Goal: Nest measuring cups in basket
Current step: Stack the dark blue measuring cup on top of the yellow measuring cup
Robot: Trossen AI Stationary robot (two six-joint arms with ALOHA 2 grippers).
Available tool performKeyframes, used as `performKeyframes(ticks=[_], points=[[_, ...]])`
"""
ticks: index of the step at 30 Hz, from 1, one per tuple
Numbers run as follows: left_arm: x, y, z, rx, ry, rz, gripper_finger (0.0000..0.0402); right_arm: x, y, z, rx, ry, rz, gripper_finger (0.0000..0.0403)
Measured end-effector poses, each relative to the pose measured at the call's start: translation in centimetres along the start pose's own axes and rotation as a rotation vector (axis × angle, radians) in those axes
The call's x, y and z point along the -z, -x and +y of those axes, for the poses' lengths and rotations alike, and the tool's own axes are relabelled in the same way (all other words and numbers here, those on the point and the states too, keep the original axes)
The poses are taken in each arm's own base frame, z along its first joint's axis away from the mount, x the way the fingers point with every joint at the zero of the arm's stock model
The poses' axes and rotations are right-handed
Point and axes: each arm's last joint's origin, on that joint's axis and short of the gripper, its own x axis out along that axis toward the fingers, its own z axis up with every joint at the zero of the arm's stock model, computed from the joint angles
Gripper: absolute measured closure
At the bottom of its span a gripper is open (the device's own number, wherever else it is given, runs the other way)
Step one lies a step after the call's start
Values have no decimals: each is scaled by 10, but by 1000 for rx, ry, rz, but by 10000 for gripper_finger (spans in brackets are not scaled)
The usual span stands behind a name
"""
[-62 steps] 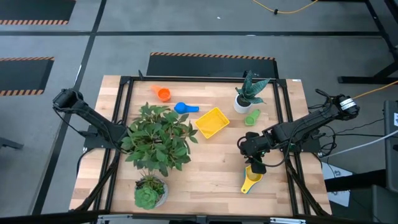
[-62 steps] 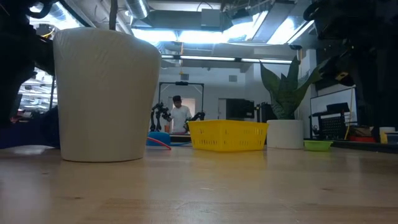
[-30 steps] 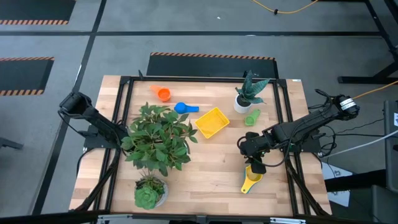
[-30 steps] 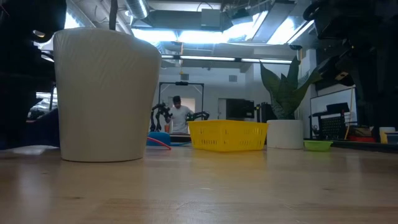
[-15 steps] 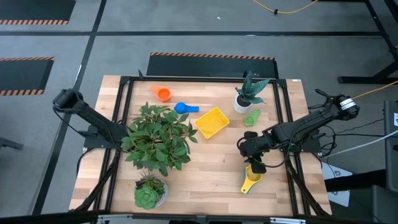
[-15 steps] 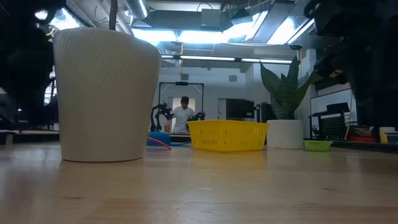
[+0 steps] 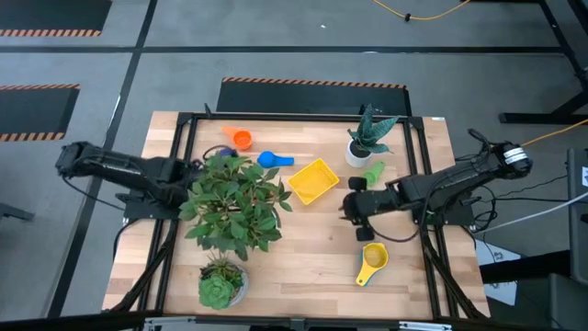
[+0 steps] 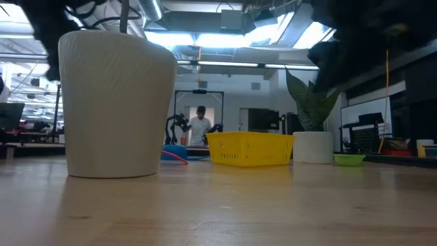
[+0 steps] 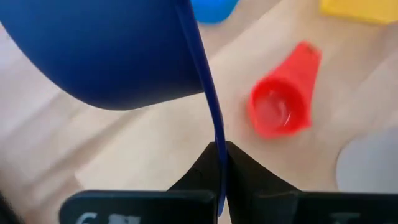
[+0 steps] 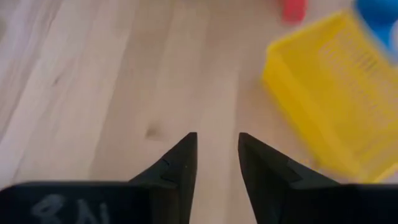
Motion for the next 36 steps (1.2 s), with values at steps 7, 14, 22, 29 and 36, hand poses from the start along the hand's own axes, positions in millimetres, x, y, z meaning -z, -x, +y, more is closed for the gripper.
performKeyframes(ticks=[7, 14, 22, 29, 36], points=[[-33, -14, -1, 130, -91, -107, 401, -28, 1, -37, 128, 30, -281, 281], [-60, -35, -2, 258, -118, -175, 401, -45, 9, -73, 277, 10, -491, 281], [-79, -65, -11, 403, -151, -214, 400, -53, 10, -108, 414, -63, -655, 281], [-87, -88, -20, 503, -156, -247, 400, -51, -13, -124, 456, -84, -663, 281], [-88, -100, -24, 534, -163, -254, 400, -45, -41, -130, 462, -93, -647, 281]])
